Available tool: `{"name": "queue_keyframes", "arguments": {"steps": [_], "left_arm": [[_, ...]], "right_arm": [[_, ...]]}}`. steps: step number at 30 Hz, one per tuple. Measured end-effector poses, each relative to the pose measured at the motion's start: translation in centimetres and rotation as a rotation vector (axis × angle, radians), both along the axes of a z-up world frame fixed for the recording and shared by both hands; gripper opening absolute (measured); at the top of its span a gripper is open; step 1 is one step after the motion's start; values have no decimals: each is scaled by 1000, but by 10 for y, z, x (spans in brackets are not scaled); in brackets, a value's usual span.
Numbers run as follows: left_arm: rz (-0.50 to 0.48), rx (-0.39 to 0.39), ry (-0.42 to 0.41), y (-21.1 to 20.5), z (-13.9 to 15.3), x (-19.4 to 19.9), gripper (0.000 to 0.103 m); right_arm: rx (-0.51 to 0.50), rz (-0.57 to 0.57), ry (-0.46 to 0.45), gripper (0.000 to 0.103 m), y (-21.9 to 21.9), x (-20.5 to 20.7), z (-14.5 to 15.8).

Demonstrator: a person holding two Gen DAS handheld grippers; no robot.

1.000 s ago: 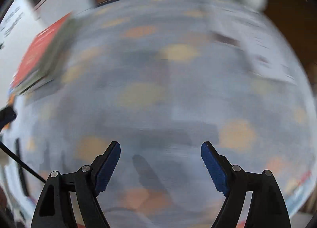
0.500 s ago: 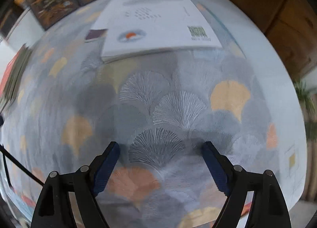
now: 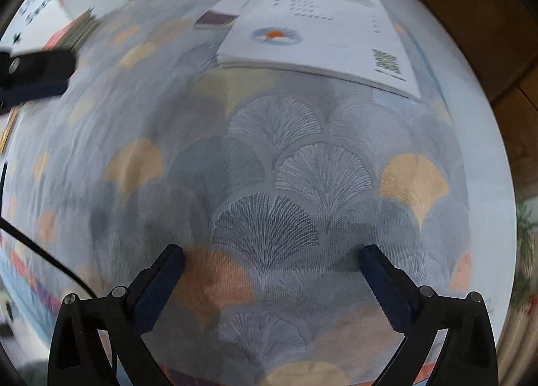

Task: Organize books

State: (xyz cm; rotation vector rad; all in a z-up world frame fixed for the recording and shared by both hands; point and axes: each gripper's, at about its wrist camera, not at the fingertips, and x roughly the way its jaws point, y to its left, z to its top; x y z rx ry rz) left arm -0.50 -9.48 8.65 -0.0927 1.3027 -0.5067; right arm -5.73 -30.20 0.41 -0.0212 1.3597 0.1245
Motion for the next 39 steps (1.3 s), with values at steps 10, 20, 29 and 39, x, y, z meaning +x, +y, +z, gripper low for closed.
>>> {"name": "queue_keyframes", "arguments": {"steps": [10,20,29,39], "left_arm": [[-31,-50,19,-40,-17,34,38],[8,-70,33,-71,-49,82,33],[-27,-66,53,-90,-63,90,34],[-55,-53,118,-42,-63,18,34]], "right_arm": [[400,-314,-88,93,-125,74,33],[418,-442,-140,67,-139,142,21],[350,-367,-129,67,-128,146,15],[381,-211,-14,81,-84,73,10]]}}
